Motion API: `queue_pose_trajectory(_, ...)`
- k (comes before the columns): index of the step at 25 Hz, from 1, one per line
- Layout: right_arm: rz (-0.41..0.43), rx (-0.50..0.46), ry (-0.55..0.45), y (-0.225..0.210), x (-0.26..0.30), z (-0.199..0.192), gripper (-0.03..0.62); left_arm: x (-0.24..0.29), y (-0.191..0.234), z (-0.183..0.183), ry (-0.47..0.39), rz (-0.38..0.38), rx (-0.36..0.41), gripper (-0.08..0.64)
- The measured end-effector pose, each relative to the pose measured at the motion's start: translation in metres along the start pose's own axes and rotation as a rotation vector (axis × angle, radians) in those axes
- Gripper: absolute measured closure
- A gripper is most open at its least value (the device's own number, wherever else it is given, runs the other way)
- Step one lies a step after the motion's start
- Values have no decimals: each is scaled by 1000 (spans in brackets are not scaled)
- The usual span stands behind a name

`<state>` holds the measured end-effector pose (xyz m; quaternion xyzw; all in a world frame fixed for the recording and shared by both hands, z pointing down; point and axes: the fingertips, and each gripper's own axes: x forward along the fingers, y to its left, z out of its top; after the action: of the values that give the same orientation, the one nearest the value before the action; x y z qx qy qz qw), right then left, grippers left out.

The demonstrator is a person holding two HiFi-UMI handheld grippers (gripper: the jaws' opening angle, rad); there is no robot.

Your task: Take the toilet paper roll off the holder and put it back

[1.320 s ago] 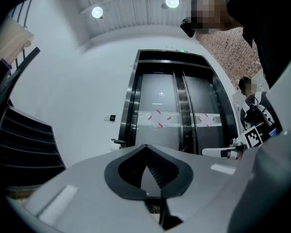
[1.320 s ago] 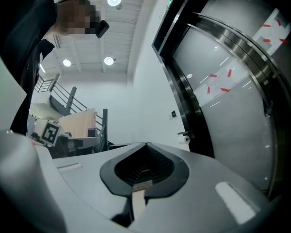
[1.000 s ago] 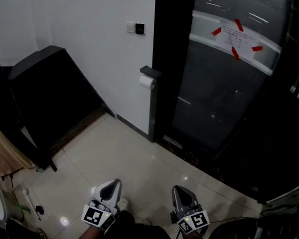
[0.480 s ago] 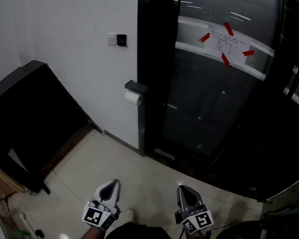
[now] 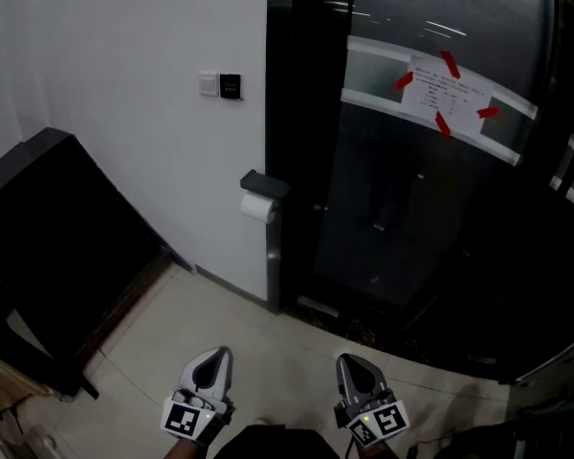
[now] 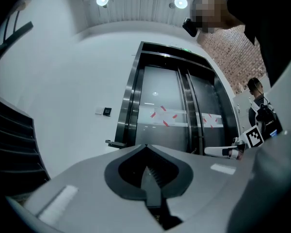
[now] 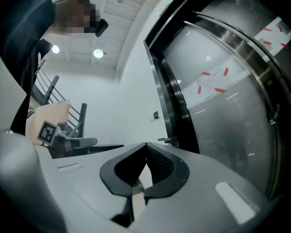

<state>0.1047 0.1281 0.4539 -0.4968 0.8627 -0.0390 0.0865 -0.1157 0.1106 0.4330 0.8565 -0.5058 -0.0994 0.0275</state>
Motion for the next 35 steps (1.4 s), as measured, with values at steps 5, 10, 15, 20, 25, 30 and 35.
queue_pose_trajectory(5,6,-4,17,8,36,-9,578,10,41,-5,19,19,-14,558)
queue_pose_trajectory(10,4,8,46,7,61,-20,578,29,61,-15,28,37,-48,558)
queue_pose_trajectory(15,12,-1,59,-8,87,-21,578,53,75,-23,50,27,-54,558)
queue_pose_trajectory(20,45,16,71,-33,121,-30,578,80,99,-35,45,85,-37,558)
queue_pose_trajectory(25,78,11,43,-78,165,-19,578,131,109,-43,58,106,-11,558)
queue_pose_trajectory(30,143,6,34,-112,215,-12,578,187,117,-40,48,117,4,558)
queue_pose_trajectory(35,190,13,48,-141,251,-12,578,229,116,-44,47,135,-23,558)
